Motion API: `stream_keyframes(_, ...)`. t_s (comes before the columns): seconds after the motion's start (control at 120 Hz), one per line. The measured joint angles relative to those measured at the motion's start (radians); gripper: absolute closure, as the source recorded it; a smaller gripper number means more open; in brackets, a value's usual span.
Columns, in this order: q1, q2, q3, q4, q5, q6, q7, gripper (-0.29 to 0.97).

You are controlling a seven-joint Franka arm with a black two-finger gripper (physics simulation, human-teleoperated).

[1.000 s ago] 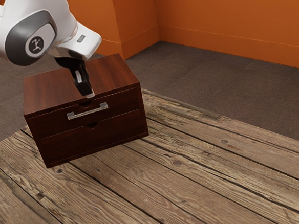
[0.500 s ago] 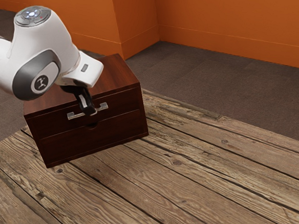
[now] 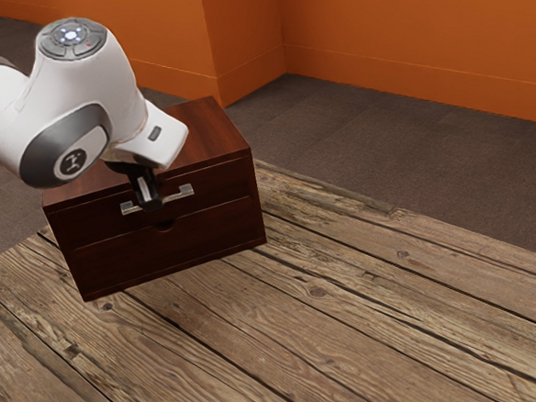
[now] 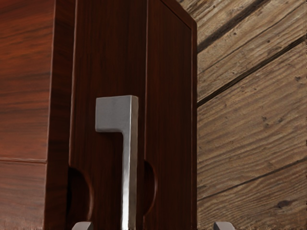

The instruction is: Pull the drawer handle with one arm to open the drawer

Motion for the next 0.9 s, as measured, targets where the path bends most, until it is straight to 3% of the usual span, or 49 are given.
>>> stream_keyframes(0.9,0.000,0.122,-0.014,0.062,0.018,0.004,-0.098,0.43)
